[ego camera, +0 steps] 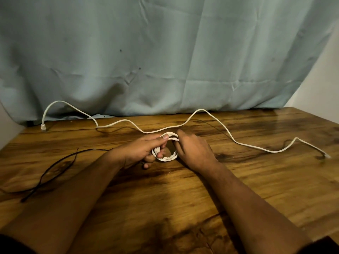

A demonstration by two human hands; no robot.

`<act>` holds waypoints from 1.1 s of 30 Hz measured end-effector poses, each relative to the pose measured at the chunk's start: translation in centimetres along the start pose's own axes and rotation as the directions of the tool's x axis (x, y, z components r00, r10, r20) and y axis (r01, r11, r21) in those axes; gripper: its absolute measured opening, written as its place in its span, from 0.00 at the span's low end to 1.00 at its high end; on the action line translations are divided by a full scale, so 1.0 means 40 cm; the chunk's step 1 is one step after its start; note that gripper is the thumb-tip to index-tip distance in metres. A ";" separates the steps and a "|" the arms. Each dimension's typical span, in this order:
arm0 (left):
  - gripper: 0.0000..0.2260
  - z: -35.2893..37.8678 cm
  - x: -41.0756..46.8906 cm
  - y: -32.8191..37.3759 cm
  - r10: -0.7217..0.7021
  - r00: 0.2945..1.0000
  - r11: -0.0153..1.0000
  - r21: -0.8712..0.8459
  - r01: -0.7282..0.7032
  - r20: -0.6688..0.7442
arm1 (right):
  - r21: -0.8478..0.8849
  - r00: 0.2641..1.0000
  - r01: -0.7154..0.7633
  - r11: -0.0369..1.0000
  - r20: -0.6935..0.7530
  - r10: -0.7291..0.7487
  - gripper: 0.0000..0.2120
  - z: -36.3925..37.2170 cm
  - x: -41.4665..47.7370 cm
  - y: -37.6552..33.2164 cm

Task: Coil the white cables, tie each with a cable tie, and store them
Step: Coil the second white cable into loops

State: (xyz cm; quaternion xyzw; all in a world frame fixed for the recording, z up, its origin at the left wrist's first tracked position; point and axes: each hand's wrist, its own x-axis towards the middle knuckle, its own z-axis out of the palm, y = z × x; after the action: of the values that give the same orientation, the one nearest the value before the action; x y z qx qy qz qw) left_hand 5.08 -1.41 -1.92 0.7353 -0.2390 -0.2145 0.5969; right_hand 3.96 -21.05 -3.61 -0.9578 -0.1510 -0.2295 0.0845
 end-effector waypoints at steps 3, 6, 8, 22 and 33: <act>0.14 -0.004 0.002 0.000 -0.031 0.999 0.999 -0.007 0.031 -0.013 | 0.091 0.998 0.025 0.995 0.057 -0.030 0.10 -0.007 0.002 0.012; 0.14 -0.016 0.002 0.000 -0.042 0.999 0.999 -0.023 0.042 -0.014 | 0.162 0.994 0.049 0.986 0.085 -0.064 0.16 -0.021 -0.001 0.014; 0.15 -0.027 -0.001 -0.001 -0.040 0.999 0.999 -0.037 0.040 -0.002 | 0.186 0.993 0.072 0.980 0.076 -0.087 0.20 -0.027 -0.006 0.013; 0.14 -0.021 0.005 -0.001 -0.034 0.999 0.999 -0.002 0.034 -0.035 | 0.407 0.997 -0.058 0.911 0.069 0.033 0.27 0.000 0.000 0.003; 0.15 -0.031 0.000 0.005 -0.009 0.993 1.000 -0.015 0.007 -0.119 | 0.282 0.999 0.022 0.959 0.039 -0.035 0.20 -0.008 0.001 0.002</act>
State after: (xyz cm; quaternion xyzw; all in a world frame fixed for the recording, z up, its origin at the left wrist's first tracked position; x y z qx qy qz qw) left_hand 5.79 -0.49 -1.47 0.7433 -0.1985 -0.1745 0.6146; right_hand 3.88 -21.20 -3.31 -0.9386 -0.1976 -0.1861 0.2131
